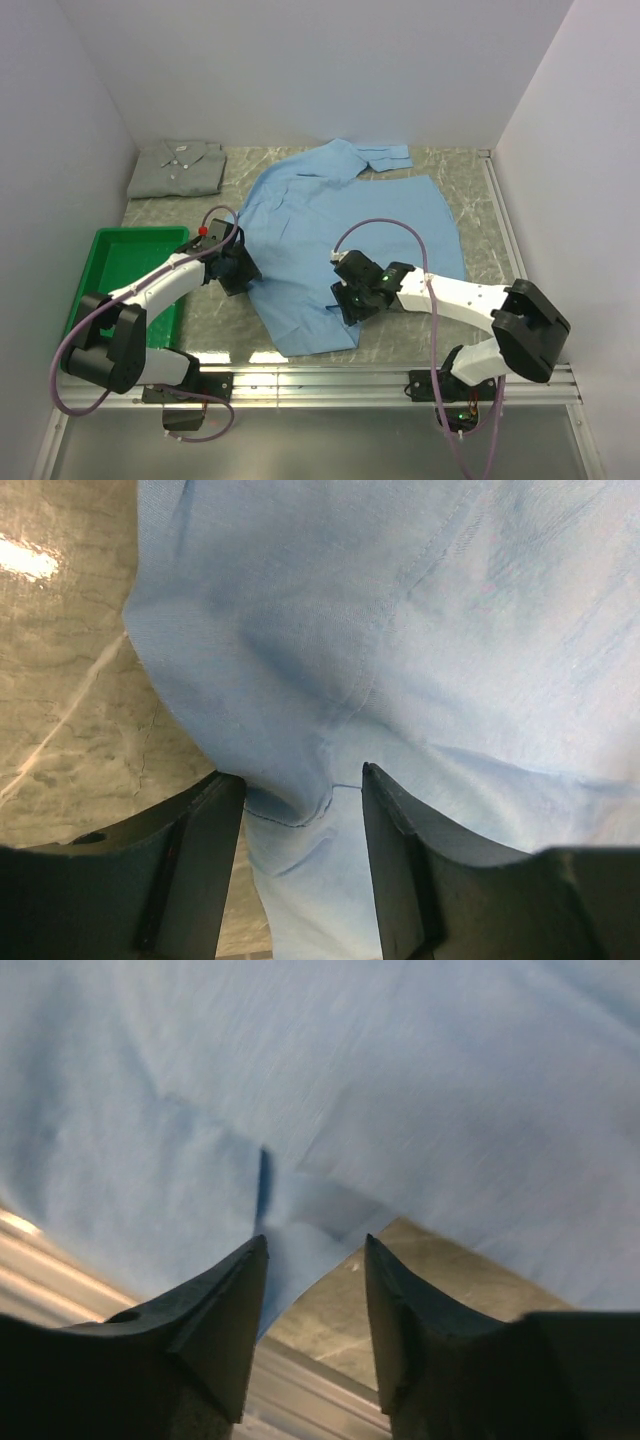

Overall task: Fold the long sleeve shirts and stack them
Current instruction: Flatten the shirt out

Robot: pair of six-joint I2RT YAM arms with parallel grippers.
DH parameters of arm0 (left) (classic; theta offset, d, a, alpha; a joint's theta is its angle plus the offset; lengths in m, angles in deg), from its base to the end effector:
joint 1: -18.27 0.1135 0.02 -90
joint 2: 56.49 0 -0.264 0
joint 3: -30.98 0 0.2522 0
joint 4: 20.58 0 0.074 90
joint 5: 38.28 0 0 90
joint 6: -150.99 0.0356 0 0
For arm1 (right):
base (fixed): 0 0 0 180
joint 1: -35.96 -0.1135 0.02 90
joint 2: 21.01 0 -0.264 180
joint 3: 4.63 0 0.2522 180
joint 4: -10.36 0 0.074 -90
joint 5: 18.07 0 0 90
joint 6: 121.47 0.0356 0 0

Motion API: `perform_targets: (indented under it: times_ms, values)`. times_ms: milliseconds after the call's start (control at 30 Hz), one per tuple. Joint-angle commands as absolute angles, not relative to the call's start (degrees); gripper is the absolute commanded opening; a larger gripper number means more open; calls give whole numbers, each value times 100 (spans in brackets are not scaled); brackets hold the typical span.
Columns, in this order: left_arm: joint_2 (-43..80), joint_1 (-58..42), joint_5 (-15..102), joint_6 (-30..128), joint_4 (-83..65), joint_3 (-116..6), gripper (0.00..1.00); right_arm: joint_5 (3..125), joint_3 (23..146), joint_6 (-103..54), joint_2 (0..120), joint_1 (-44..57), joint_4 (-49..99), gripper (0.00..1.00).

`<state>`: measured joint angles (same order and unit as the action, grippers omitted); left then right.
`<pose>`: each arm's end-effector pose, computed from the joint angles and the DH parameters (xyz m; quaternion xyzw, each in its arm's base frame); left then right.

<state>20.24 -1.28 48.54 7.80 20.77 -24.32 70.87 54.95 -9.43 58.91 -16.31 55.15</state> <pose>0.2295 -0.0836 0.1809 -0.2749 0.9319 -0.1612 0.1734 0.1564 0.2032 0.1863 -0.2566 0.9422 0.1372 0.1662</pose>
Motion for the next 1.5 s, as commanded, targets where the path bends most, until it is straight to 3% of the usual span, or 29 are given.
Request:
perform_targets:
  times_ms: [0,533,633,667,767,1133,1467]
  values:
    - [1945,-141,4926,887,1981,-2523,56,7808,5870,-730,6011,-1668,5427,49]
    - [1953,-133,5057,922,1946,-2497,55,7721,6380,-721,7497,-1756,5883,52]
    - [1997,-141,5066,940,1928,-2506,55,7730,6397,-704,7488,-1800,5989,34]
    - [1997,-141,5075,940,1928,-2506,55,7738,6406,-704,7471,-1809,6033,20]
    - [2006,-141,5110,957,1963,-2558,55,7738,6415,-712,7322,-1818,6278,0]
    - [1997,-133,5409,1019,2051,-2769,53,6536,6477,-642,6539,-1862,7738,0]
    - [2015,-141,5426,993,2034,-2708,52,4258,6581,-1362,6372,-1985,7992,0]
